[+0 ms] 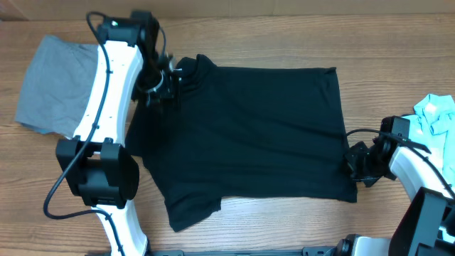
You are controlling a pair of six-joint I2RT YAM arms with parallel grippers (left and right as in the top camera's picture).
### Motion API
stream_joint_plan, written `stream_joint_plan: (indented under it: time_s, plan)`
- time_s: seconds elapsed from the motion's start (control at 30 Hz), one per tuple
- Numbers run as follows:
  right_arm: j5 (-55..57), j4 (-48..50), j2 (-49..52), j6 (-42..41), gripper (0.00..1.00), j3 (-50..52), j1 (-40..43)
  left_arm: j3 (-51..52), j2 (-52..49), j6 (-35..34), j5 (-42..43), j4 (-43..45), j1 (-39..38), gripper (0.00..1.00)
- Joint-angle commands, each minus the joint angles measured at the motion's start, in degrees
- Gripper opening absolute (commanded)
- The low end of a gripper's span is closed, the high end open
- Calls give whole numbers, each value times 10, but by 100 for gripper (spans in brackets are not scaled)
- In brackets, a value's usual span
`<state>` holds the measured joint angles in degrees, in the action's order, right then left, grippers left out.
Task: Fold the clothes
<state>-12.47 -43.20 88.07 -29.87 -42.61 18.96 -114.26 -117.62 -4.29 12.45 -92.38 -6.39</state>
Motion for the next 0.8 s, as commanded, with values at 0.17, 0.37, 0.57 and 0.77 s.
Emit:
stream_joint_plan:
  time_s: [0.17,0.37,0.57,0.77]
  plan:
    - [-64,-64,-78,48,25,-59,6,183,-7,-48,11,51,-7,15]
    - [-71,-107,-97,50,27,-59,6,329,-7,-104,4,142,-7,5]
    - [-73,-116,-97,79,27,-57,6,422,-7,-101,-84,352,5,4]
    - [-73,-119,-97,89,27,-57,6,433,-7,-96,-165,435,41,5]
